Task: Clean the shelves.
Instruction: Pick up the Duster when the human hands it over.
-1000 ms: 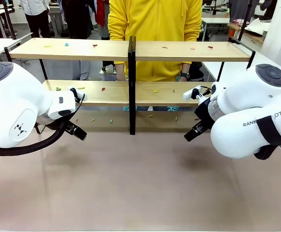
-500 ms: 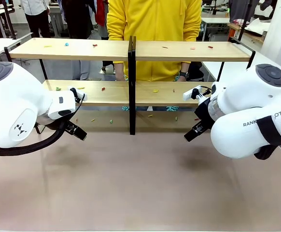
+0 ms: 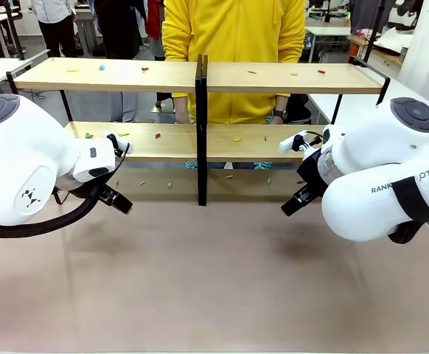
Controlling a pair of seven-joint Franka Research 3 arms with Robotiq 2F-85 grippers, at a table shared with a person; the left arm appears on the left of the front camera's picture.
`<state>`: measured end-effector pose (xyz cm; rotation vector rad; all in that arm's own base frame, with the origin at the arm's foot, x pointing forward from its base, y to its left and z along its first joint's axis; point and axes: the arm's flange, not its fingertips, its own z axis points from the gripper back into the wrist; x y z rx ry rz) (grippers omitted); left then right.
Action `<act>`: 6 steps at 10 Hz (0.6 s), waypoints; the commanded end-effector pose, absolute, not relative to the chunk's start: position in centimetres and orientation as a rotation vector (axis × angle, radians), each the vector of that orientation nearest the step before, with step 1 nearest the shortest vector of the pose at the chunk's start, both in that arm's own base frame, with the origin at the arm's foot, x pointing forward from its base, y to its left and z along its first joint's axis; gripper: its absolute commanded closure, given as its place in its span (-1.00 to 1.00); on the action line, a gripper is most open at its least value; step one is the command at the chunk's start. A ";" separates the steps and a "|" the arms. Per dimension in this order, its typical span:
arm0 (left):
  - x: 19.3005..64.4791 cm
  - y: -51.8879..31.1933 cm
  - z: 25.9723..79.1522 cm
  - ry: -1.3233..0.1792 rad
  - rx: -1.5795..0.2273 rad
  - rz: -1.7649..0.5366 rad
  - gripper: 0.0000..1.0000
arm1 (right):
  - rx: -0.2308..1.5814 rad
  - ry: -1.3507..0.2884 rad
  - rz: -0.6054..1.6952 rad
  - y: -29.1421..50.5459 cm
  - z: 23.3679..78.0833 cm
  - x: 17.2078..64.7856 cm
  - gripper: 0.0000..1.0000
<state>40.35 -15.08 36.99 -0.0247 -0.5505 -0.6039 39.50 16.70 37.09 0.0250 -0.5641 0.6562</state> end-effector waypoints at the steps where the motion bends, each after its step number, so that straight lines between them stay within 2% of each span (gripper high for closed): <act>1: 40.3 -15.1 37.0 -0.551 -0.025 -0.605 -1.00 | 0.025 -0.564 0.656 16.7 37.1 39.5 -1.00; 2: 40.3 -15.1 37.0 -0.551 -0.025 -0.604 -1.00 | 0.025 -0.564 0.656 16.7 37.1 39.5 -1.00; 3: 38.5 -14.2 39.6 -0.587 -0.089 -0.686 -1.00 | 0.035 -0.599 0.663 15.8 39.4 38.1 -1.00; 6: 27.9 -7.9 48.4 -0.768 -0.199 -0.886 -1.00 | 0.115 -0.748 0.660 9.0 48.7 32.0 -1.00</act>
